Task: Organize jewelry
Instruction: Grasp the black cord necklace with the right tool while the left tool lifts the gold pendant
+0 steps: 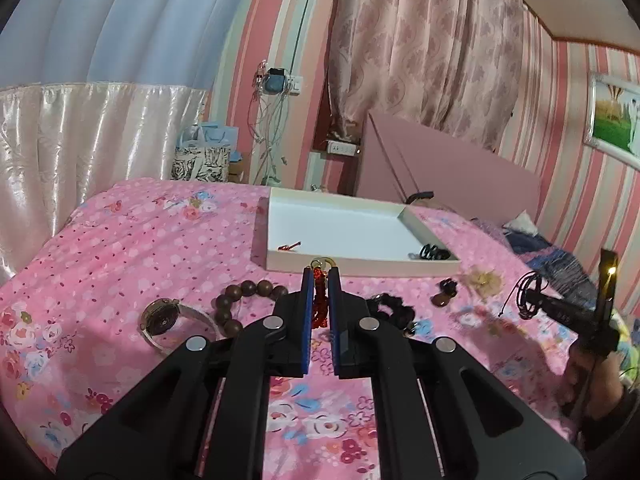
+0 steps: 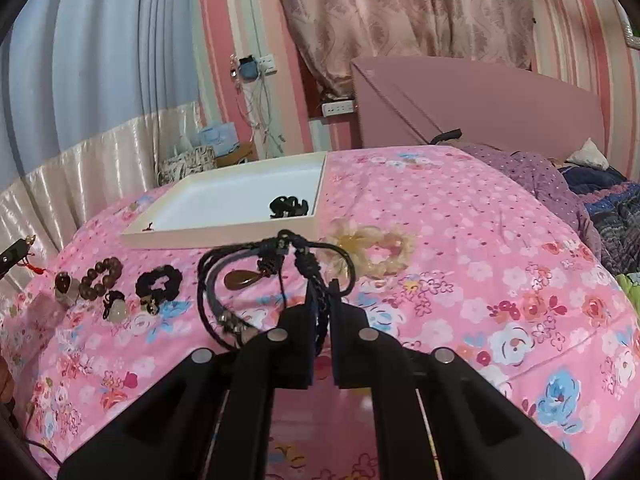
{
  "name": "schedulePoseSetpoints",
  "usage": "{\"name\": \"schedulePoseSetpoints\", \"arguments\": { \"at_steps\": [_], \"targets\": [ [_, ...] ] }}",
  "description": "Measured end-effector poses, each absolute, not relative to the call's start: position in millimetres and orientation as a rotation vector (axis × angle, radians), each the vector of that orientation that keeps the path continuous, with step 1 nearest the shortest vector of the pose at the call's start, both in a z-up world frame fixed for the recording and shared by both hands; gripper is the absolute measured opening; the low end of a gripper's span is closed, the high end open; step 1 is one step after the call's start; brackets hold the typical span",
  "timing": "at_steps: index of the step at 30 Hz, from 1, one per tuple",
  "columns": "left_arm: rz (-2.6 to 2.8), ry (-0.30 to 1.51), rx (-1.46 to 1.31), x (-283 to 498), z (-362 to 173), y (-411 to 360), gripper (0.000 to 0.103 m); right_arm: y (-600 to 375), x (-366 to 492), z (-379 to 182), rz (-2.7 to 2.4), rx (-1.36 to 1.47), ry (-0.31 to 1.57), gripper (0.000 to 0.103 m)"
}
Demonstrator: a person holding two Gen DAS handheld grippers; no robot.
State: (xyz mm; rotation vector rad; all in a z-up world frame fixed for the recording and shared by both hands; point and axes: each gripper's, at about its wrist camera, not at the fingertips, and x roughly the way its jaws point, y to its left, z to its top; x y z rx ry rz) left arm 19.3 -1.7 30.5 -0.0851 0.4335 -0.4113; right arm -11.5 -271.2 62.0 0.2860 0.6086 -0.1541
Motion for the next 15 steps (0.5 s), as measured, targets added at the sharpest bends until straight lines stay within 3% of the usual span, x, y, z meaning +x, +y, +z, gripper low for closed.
{"name": "schedulePoseSetpoints", "arguments": {
  "at_steps": [7, 15],
  "targets": [
    [-0.383, 0.486, -0.087, 32, -4, 3, 0.005, -277, -12, 60, -0.132, 0.333, 0.602, 0.005],
    [-0.377, 0.497, -0.113, 36, -8, 5, 0.005, -279, -12, 56, -0.136, 0.347, 0.610, 0.005]
  ]
}}
